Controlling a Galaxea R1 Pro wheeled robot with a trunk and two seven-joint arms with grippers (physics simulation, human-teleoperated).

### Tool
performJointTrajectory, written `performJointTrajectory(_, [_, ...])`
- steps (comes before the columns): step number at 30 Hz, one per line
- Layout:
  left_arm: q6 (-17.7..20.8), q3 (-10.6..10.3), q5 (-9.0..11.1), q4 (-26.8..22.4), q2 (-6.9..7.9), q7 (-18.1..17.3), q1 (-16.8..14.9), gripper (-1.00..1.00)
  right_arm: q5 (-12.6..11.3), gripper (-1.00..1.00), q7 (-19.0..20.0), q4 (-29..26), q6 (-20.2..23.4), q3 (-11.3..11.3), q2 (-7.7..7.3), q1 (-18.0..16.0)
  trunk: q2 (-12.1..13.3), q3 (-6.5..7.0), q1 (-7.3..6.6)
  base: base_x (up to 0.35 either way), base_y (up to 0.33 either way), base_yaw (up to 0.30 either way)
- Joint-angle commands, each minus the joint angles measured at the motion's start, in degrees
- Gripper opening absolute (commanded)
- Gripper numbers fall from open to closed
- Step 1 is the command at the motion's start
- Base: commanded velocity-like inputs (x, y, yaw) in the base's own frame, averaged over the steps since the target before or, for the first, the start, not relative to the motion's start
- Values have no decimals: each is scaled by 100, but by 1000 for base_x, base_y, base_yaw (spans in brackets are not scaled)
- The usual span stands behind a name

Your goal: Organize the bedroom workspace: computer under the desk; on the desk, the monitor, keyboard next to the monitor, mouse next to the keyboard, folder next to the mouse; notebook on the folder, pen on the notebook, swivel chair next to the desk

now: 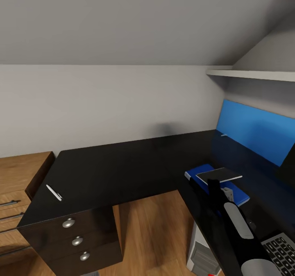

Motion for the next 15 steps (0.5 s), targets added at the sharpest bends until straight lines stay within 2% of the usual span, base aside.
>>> performJointTrajectory(1, [33, 14, -45, -6, -5, -5, 1, 100, -43, -100, -16, -9, 11, -4, 0, -2, -3, -5, 0, 0, 0, 0])
performJointTrajectory(12, [28, 18, -47, 3, -5, -15, 1, 100, -44, -100, -16, -9, 11, -4, 0, -2, -3, -5, 0, 0, 0, 0])
performJointTrajectory(13, [28, 18, -47, 3, -5, -15, 1, 100, -43, 100, -16, -9, 11, -4, -2, -2, -3, -5, 0, 0, 0, 0])
performJointTrajectory(15, [28, 18, -47, 3, -5, -15, 3, 100, -43, 100, -18, -9, 11, -4, -10, -2, -3, -5, 0, 0, 0, 0])
